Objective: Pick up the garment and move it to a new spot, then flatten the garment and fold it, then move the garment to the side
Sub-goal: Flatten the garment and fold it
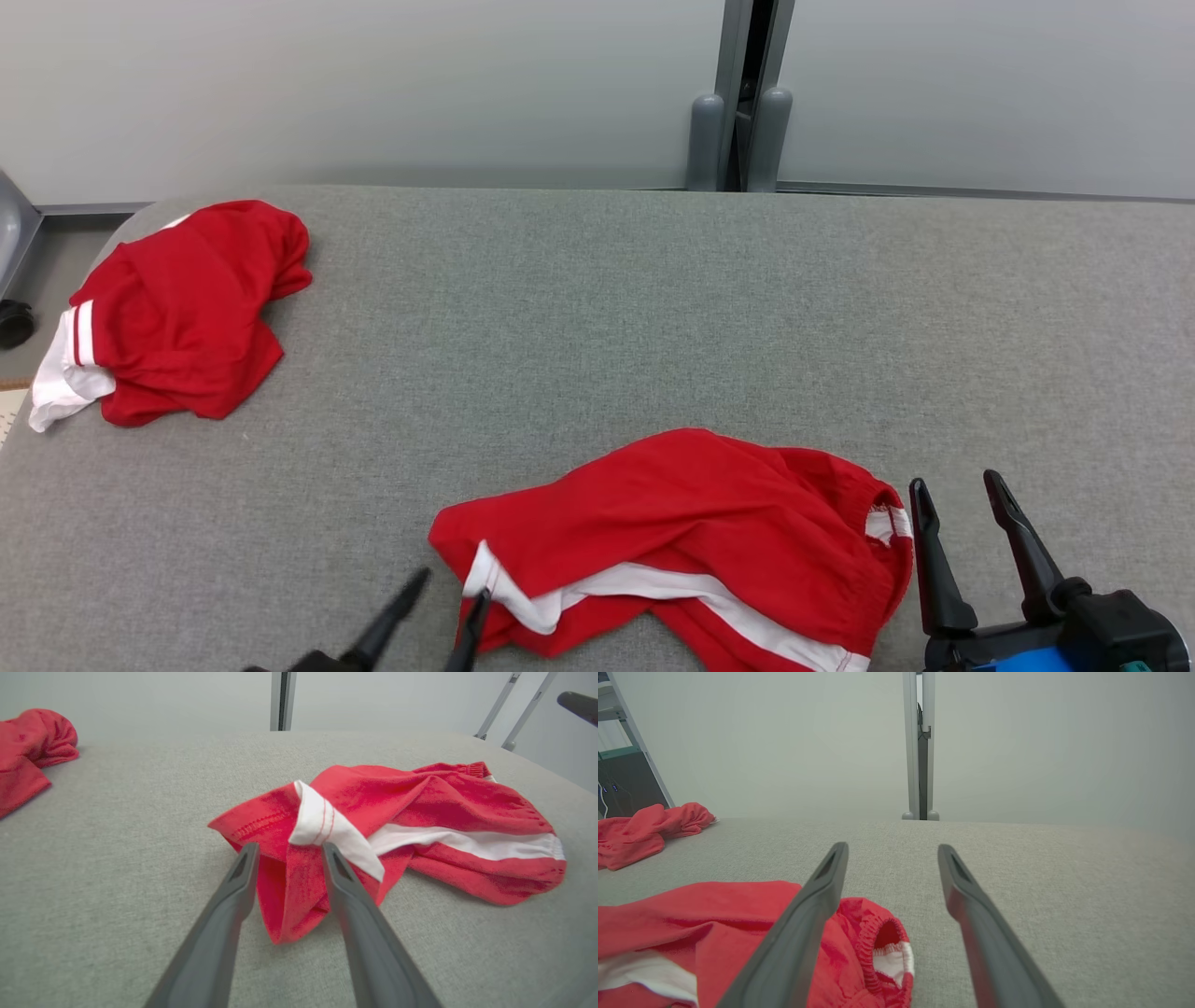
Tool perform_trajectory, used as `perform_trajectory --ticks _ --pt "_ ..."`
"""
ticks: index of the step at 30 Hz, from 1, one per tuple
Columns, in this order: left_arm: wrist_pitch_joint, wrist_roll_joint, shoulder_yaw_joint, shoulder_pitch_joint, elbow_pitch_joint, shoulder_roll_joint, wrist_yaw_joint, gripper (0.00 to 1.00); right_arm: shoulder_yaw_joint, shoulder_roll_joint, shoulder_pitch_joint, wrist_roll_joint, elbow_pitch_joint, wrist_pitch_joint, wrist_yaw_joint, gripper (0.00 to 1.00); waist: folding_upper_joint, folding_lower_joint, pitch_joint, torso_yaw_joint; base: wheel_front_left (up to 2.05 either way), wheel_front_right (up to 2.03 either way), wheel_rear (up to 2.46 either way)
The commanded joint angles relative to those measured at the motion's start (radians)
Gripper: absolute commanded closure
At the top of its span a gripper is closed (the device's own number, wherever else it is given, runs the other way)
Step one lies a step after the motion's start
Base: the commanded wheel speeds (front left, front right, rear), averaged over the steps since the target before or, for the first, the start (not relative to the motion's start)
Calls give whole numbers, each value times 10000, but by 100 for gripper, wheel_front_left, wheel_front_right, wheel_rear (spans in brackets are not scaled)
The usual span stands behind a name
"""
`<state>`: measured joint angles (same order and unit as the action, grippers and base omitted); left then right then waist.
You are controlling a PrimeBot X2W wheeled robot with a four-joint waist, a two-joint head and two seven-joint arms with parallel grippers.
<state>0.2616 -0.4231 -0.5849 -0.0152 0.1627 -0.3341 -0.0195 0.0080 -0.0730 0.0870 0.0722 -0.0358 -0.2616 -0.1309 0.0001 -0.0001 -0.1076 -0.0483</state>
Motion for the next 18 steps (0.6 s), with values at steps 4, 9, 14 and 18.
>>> perform_trajectory --ticks 4,9,14,18 --pt "47 579 1311 278 -1097 -100 -299 0 -6 -96 181 73 -48 -49 3 0 -1 1 141 57 0 0 0" --pt "41 986 2056 -27 -1523 17 -135 0 29 -65 159 57 -85 -49 3 0 -1 1 98 205 0 0 0" --pt "40 1267 2188 -1169 -1098 209 305 0 37 -22 13 35 -190 -49 3 0 -1 1 -18 297 0 0 0" --pt "-4 1416 2049 -2375 -321 288 676 0 92 -18 -98 -18 -323 -49 3 0 -1 1 -116 442 0 0 0"
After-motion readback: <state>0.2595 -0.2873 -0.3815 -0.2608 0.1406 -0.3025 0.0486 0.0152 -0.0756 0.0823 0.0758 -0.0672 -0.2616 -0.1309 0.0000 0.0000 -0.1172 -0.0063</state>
